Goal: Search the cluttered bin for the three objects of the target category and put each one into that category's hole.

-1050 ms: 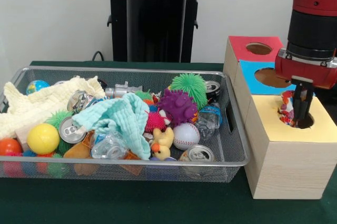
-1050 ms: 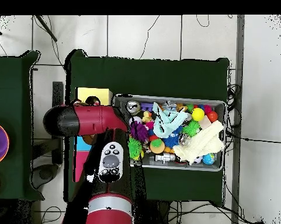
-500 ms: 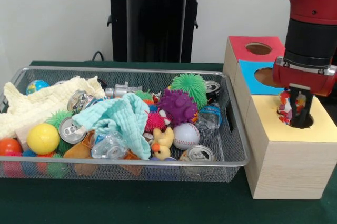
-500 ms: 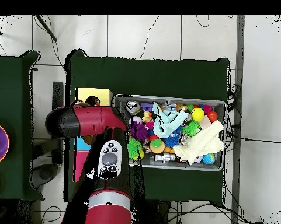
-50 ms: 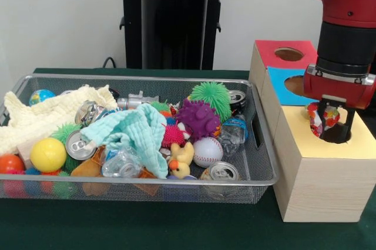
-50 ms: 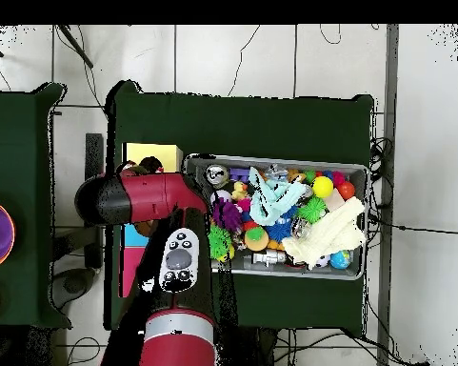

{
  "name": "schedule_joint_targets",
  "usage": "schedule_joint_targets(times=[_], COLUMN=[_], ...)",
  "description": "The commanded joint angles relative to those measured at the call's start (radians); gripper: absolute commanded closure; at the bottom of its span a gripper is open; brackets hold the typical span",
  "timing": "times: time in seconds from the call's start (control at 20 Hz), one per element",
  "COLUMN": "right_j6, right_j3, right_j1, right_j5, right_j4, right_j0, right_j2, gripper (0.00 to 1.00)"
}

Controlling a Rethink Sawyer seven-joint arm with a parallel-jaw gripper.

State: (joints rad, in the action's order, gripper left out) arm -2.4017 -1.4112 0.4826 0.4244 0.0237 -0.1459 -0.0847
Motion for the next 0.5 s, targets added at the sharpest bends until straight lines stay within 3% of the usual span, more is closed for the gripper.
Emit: schedule_joint_targets(times=[0.05, 0.4, 0.45, 0.5], right_j6=[0.012, 0.013, 0.010, 0.010], right_j3=[-0.079, -0.077, -0.078, -0.078], right_j1=[-0.079, -0.078, -0.078, -0.078], right_j5=[0.047, 0.058, 0.055, 0.055], right_j4=[-0.071, -0.071, -0.071, -0.071], right_j0=[0.004, 0.002, 0.001, 0.001], right_j2=[0.049, 0.047, 0.045, 0.045], gripper=[0.00, 0.00, 1.00, 1.00])
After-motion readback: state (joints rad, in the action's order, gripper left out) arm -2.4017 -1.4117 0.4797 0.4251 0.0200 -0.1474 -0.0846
